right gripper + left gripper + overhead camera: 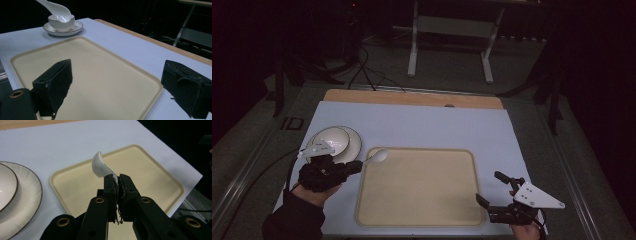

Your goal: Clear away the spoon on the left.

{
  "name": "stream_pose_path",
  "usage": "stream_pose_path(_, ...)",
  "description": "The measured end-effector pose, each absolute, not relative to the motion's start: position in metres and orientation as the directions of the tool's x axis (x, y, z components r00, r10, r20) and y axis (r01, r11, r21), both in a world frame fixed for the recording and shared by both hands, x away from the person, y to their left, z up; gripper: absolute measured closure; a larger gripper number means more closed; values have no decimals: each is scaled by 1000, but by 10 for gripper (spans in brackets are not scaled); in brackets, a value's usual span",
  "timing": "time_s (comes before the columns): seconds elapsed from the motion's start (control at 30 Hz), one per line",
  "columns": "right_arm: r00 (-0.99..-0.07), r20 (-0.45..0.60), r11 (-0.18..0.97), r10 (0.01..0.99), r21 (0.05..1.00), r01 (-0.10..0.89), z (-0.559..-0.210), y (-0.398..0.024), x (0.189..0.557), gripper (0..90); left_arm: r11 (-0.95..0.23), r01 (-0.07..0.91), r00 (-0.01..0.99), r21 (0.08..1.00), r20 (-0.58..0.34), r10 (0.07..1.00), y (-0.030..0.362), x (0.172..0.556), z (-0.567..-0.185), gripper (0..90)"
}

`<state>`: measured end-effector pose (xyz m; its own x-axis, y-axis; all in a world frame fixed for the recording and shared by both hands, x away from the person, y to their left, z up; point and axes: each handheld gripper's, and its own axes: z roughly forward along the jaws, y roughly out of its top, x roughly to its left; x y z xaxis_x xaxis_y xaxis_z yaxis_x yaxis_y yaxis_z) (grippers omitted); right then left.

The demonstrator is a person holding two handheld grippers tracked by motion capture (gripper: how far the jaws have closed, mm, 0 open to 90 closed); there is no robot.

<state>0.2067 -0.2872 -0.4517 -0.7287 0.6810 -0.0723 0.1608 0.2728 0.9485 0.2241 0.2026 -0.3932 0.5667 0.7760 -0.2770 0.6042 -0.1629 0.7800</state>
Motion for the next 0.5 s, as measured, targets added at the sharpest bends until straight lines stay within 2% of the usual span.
stream_pose_path(0.33, -728, -80, 262, 681, 955, 141, -451, -285, 210, 102, -150, 597, 558, 788, -274, 783, 188, 217, -393, 859)
stream_pose_path(0.4, -726, -82, 262, 683, 955, 139, -451, -284, 211, 102, -166, 598, 542, 784, -243, 804, 183, 216, -396, 859)
stream_pose_path(0.5, -727, -82, 266, 682, 954, 142, -451, -284, 211, 102, -127, 602, 521, 788, -267, 811, 180, 214, -400, 859)
